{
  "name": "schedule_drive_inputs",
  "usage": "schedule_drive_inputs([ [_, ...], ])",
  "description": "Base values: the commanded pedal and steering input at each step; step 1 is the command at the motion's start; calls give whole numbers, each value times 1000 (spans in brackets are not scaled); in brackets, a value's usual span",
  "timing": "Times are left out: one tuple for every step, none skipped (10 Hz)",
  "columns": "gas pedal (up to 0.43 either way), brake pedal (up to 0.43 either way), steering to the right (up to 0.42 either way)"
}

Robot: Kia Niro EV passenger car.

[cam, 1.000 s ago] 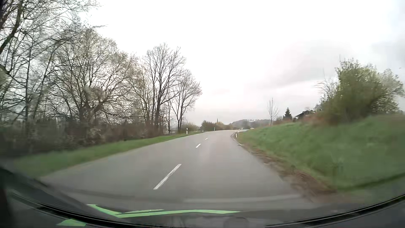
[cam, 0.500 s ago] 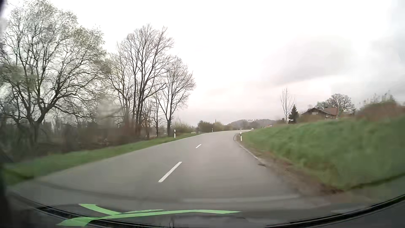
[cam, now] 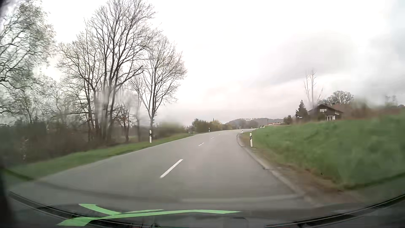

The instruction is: Follow the waypoints while adhering to traffic rules and regulations

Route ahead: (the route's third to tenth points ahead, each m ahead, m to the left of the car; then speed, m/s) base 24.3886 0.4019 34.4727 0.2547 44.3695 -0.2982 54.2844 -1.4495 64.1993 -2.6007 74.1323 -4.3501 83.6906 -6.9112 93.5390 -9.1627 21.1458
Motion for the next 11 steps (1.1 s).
schedule_drive_inputs([
  [110, 0, 5],
  [130, 0, 6],
  [130, 0, 6],
  [130, 0, 7],
  [130, 0, 8],
  [130, 0, 9],
  [130, 0, 11],
  [130, 0, 11],
  [130, 0, 11],
  [130, 0, 11],
  [130, 0, 11],
])
